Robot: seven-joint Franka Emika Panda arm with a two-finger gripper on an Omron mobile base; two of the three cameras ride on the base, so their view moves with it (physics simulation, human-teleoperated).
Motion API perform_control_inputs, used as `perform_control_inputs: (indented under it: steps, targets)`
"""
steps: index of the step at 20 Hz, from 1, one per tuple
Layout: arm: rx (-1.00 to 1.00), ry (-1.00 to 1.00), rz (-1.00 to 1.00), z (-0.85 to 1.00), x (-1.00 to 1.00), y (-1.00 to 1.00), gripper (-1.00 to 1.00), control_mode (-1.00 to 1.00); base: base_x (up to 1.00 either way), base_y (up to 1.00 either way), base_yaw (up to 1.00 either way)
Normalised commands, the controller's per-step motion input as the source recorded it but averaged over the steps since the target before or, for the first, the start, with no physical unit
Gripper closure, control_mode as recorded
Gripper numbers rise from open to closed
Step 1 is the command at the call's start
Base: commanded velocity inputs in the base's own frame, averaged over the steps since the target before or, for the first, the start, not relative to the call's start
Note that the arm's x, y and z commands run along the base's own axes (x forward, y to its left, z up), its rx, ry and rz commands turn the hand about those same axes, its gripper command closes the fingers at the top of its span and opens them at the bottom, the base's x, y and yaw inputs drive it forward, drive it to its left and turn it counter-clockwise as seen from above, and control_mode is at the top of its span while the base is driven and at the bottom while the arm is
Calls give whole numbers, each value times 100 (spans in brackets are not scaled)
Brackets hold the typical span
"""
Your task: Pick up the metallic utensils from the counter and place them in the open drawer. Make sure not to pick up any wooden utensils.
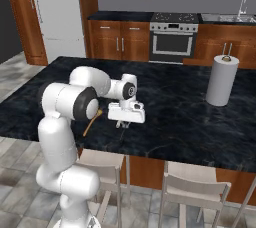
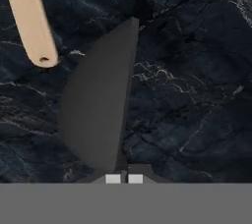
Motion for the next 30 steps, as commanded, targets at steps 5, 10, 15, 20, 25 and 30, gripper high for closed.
perform_control_inputs:
  steps: [5,10,15,20,25,30]
  targets:
    - [0,0,0,92,-63,0,100,-100,0,0,0]
    - [0,-1,3,65,-58,23,100,-100,0,0,0]
    - [0,-11,8,77,-53,18,100,-100,0,0,0]
    - [0,-17,11,75,-58,8,100,-100,0,0,0]
    - [0,-17,9,50,-61,3,100,-100,0,0,0]
    - [0,-19,7,21,-69,0,100,-100,0,0,0]
